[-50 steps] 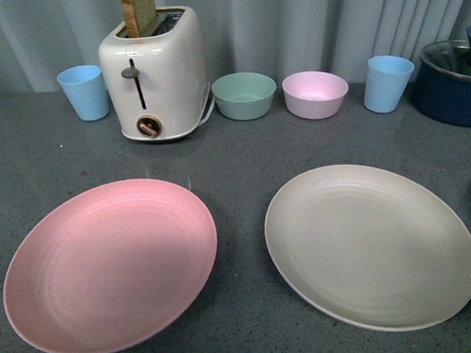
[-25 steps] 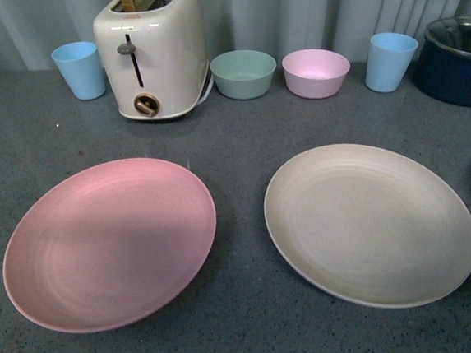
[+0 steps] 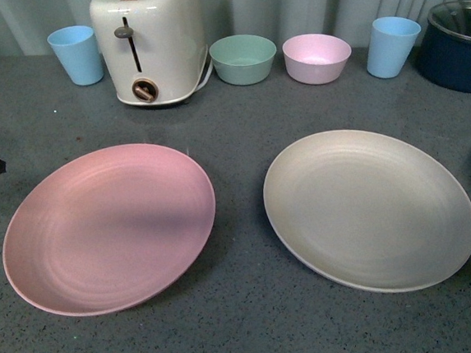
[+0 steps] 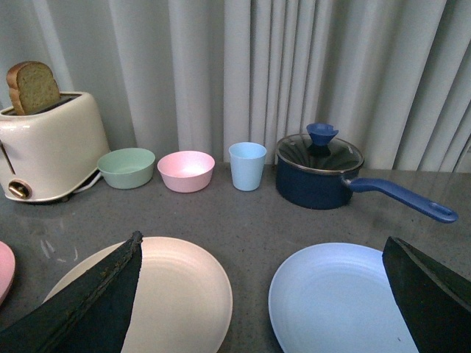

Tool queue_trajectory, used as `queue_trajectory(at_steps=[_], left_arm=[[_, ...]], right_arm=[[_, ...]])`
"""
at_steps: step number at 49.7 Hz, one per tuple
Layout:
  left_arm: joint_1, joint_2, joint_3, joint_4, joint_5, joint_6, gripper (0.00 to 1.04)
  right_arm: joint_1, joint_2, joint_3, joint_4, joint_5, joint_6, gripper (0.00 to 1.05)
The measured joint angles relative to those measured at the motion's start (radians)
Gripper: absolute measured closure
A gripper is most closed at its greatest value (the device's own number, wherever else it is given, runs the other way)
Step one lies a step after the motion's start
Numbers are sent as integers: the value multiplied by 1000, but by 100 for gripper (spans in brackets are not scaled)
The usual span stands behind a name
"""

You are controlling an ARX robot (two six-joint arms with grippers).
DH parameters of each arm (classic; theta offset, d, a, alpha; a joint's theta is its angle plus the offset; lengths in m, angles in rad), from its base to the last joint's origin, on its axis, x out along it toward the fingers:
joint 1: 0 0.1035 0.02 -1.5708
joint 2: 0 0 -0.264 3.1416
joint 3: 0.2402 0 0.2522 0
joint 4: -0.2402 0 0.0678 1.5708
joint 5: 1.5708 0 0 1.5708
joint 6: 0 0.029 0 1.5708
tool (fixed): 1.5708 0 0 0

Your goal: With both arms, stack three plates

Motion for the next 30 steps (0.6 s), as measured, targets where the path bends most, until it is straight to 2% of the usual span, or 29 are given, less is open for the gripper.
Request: queue_trajectory(at_steps=[12, 30], left_arm=[[-51, 110, 74, -97, -1, 24, 7], [-83, 221, 161, -121, -40, 24, 7]], right_arm=[[0, 0, 0, 0, 0, 0, 8], [0, 0, 0, 0, 0, 0, 8]])
